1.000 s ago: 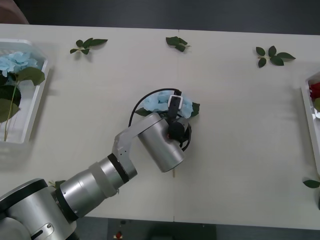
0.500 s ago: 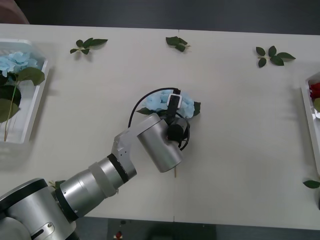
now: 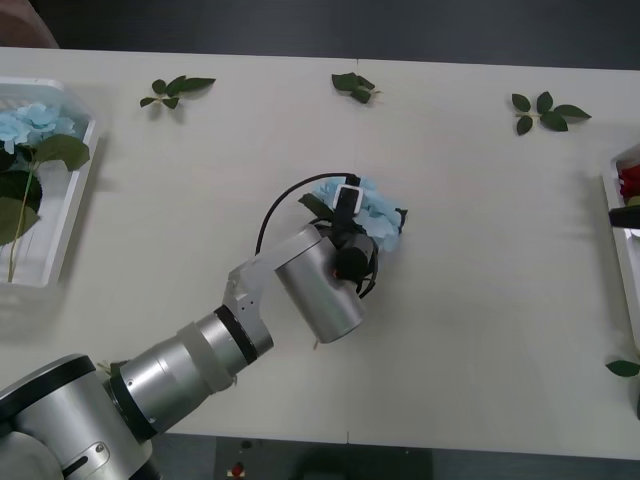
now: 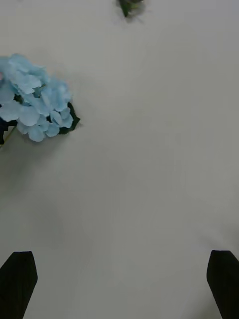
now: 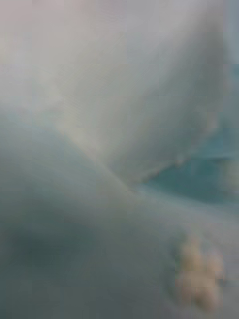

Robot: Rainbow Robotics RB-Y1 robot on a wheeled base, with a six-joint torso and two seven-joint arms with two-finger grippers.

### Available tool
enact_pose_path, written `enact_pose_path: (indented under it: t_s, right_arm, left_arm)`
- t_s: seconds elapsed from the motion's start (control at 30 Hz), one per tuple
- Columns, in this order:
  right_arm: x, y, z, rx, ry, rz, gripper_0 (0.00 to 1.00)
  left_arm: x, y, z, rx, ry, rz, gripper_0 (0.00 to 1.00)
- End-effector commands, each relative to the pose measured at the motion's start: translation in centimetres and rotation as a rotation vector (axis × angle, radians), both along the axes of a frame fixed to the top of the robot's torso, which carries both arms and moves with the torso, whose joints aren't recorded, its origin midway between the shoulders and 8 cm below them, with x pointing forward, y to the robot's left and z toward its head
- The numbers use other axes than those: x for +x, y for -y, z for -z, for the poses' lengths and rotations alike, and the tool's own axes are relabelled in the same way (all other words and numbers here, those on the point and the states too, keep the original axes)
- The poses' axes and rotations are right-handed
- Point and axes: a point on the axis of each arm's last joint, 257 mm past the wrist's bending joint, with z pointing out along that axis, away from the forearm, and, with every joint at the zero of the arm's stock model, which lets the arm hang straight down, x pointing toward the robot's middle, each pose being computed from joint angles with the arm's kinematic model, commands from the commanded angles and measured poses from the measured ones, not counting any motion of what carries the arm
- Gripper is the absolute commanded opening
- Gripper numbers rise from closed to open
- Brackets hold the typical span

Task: Put the red flowers into the right box and the blue flowers into the left box

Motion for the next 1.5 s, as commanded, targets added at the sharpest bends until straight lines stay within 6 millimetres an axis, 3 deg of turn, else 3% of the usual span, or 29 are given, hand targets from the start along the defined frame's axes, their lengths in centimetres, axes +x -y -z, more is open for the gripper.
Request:
enact_pose_path:
  t_s: [0.03, 0.3, 0.53, 0.73, 0.77, 0.8, 0.9, 1.1, 1.33, 1.5]
  right_arm:
    - [0.3, -2.9, -2.3, -0.038, 0.117, -0.147, 1.00]
    - [-0.5, -6.6, -4.0, -0.120, 0.265, -0.343, 1.00]
    - [-1.7, -8.4, -5.2, -0.169, 0.302, -0.414, 1.00]
    - [-2.7, -8.7, -5.2, -0.182, 0.296, -0.442, 1.00]
    - [-2.9, -8.6, -5.2, -0.186, 0.295, -0.445, 1.00]
    - [-3.0, -8.6, -5.2, -0.187, 0.293, -0.448, 1.00]
    - [-3.1, -8.7, -5.3, -0.195, 0.298, -0.452, 1.00]
    - [-3.5, -9.4, -5.9, -0.177, 0.320, -0.478, 1.00]
    - [-4.4, -10.1, -6.2, -0.139, 0.332, -0.509, 1.00]
    - [-4.4, -9.7, -6.3, -0.152, 0.329, -0.505, 1.00]
  left_arm:
    - [0.5, 0.4, -5.9, -0.010, 0.056, -0.007, 0.00]
    - [-3.2, -0.9, -12.8, -0.030, 0.008, 0.007, 0.00]
    - [-4.6, -6.2, -18.6, 0.012, -0.024, 0.039, 0.00]
    - [-3.6, -14.7, -22.7, 0.082, -0.006, -0.033, 0.00]
    - [-3.2, -17.3, -23.6, 0.108, 0.001, -0.064, 0.00]
    - [-3.1, -18.2, -23.8, 0.115, 0.002, -0.077, 0.00]
    - [-2.4, -23.6, -25.6, 0.157, 0.012, -0.149, 0.00]
    - [-3.7, -33.6, -27.4, 0.226, -0.023, -0.250, 0.00]
    - [-6.1, -41.9, -26.6, 0.263, -0.051, -0.275, 0.00]
    - [-8.2, -47.1, -24.6, 0.285, -0.083, -0.334, 0.00]
